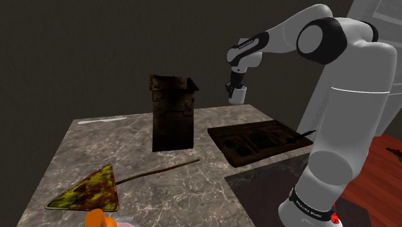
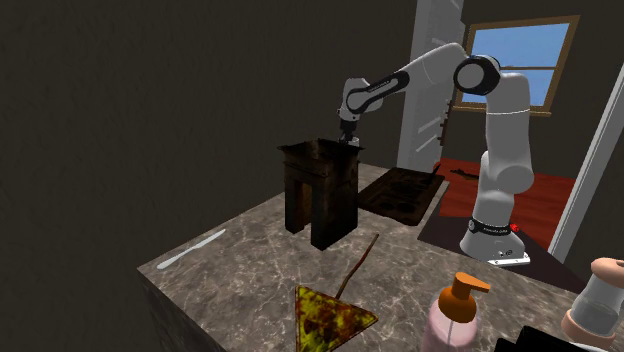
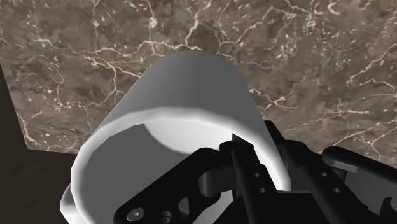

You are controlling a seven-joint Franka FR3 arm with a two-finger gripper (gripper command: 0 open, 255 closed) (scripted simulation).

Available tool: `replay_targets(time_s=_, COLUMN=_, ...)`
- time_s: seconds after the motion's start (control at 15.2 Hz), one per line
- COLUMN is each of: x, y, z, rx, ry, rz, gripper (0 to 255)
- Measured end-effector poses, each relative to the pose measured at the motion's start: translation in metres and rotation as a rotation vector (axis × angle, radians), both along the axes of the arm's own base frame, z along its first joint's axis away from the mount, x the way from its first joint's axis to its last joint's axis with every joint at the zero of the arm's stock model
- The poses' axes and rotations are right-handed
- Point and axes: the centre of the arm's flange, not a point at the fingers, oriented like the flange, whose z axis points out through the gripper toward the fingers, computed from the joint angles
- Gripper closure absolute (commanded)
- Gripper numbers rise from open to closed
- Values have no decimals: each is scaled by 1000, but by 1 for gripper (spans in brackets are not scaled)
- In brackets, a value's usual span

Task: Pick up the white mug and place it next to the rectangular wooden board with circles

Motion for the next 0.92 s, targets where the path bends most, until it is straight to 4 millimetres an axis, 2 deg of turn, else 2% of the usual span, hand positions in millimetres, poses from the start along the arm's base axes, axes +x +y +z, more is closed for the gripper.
replay_targets(time_s=0.92, x=-1, y=-1, z=-71, rx=0, ry=0, rz=0, gripper=255)
